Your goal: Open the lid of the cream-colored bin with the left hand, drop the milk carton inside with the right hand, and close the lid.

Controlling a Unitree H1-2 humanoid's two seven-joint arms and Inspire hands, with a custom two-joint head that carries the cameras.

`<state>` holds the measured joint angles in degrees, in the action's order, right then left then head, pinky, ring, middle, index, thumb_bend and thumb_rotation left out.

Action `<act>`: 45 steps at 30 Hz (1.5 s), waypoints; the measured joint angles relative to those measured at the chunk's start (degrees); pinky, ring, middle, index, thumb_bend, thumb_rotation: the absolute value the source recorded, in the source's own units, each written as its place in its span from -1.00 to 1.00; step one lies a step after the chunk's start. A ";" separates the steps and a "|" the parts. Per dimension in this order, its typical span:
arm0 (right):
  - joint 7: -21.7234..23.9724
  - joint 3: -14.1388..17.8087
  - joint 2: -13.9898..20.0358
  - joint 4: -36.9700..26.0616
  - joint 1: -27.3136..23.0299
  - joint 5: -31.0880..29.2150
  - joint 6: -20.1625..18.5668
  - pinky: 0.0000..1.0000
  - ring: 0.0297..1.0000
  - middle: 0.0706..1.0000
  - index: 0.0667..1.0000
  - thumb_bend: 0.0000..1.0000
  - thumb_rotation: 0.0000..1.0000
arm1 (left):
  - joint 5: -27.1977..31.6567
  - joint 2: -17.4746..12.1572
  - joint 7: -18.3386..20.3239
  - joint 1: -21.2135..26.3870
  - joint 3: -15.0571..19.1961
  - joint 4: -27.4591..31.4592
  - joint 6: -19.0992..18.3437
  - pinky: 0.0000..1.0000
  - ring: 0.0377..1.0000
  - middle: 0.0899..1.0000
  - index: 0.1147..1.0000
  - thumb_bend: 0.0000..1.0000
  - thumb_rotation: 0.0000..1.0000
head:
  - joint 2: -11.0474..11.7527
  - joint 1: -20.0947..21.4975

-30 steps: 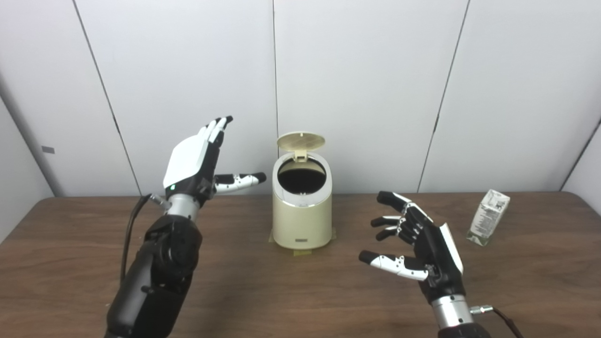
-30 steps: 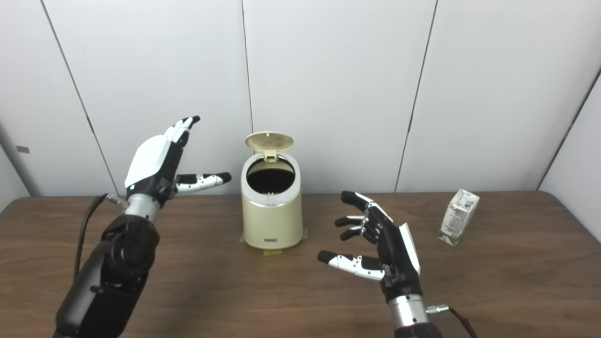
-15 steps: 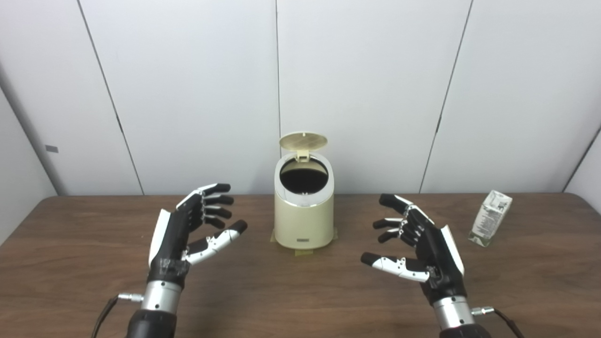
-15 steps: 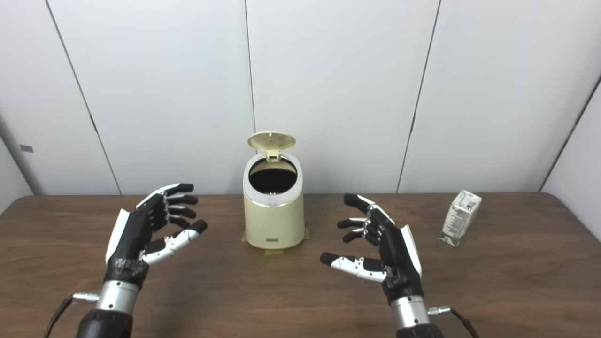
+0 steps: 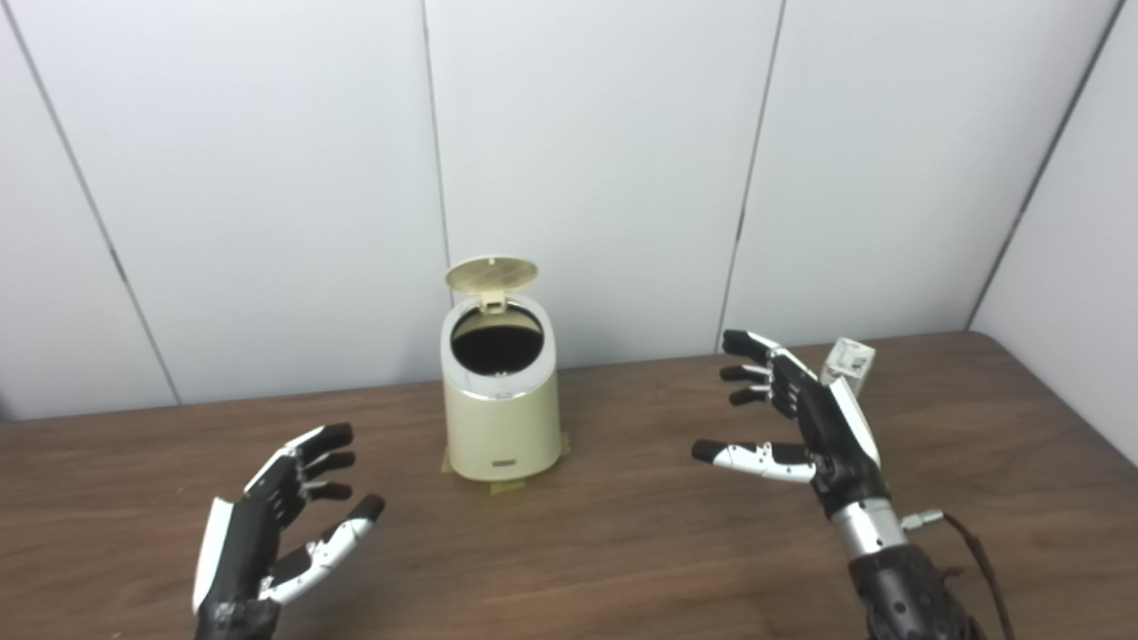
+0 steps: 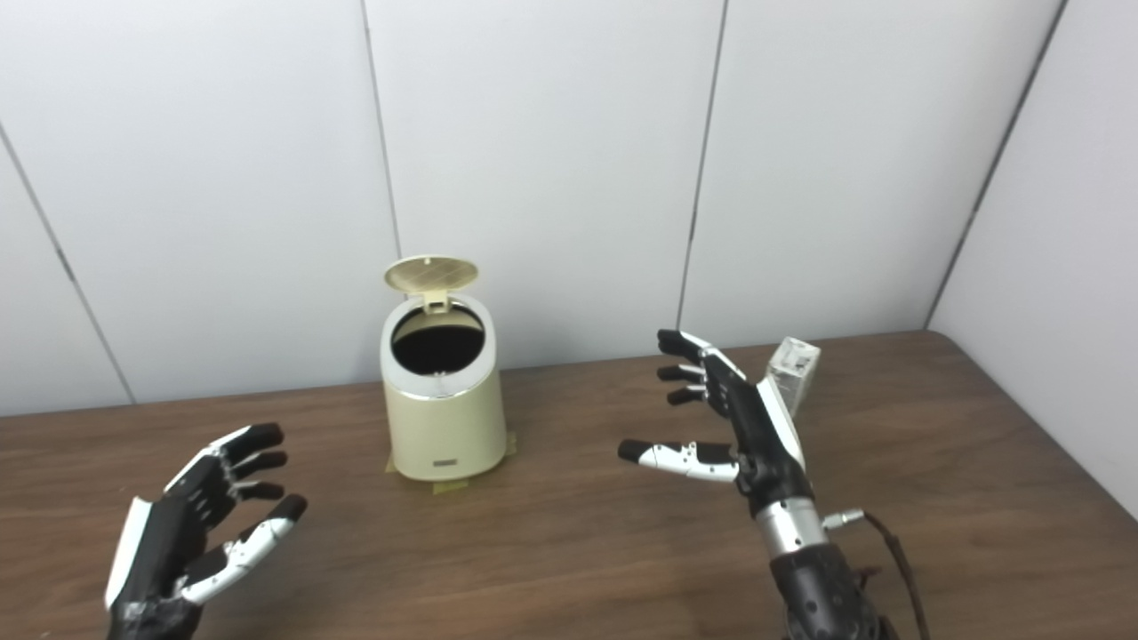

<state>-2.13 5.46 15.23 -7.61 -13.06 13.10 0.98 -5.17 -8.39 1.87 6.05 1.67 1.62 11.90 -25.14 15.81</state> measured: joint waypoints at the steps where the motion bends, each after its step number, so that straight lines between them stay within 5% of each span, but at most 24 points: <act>1: -0.02 0.39 0.58 -1.13 -0.84 0.54 -1.15 0.20 0.45 0.57 0.57 0.54 -0.65 | 0.10 -0.38 0.12 0.02 0.19 -0.07 0.00 0.30 0.45 0.53 0.48 0.16 -0.71 | 0.26 0.97; 11: 0.09 3.83 5.13 -4.43 -5.32 4.16 -10.04 0.11 0.35 0.49 0.55 0.51 -0.74 | 1.48 -1.47 0.80 0.54 1.38 -0.37 -0.01 0.29 0.45 0.54 0.49 0.12 -0.88 | 0.79 3.79; 15: -0.09 5.36 7.58 -1.41 -7.80 3.93 -9.97 0.17 0.42 0.52 0.55 0.51 -0.74 | 2.94 -1.57 1.17 0.58 1.65 -0.37 -0.02 0.32 0.46 0.55 0.50 0.12 -0.87 | 1.06 5.19; 24: 1.72 6.55 12.58 7.15 -10.52 1.38 -10.35 0.63 0.78 0.79 0.77 0.63 -0.59 | 3.34 -2.00 1.34 0.59 2.08 -0.30 -1.72 0.35 0.48 0.56 0.50 0.08 -0.90 | 1.76 8.44; 29: 2.94 6.59 14.07 12.54 -12.05 -1.44 -10.53 0.52 0.90 0.95 0.89 0.70 -0.42 | 2.99 -2.45 1.32 0.61 2.16 -0.48 -1.81 0.38 0.50 0.56 0.49 0.08 -0.75 | 1.41 8.80; 37: 6.37 6.60 14.18 18.87 -11.71 -6.88 -9.94 0.70 0.99 1.00 0.96 0.69 -0.56 | 2.22 -3.03 1.17 0.59 2.27 -0.50 -1.96 0.36 0.49 0.55 0.49 0.06 -0.78 | 1.23 8.36; 45: 6.66 5.69 14.18 28.35 -11.63 -7.79 -5.53 0.69 0.91 0.99 1.00 0.76 -0.31 | 2.10 -3.11 1.28 0.58 2.27 -0.11 -2.49 0.26 0.45 0.53 0.44 0.05 -0.78 | 1.06 8.36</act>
<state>4.53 11.15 29.40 20.75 -24.69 5.30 -4.55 -3.07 -11.50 3.16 6.63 3.93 1.51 9.41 -24.08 24.17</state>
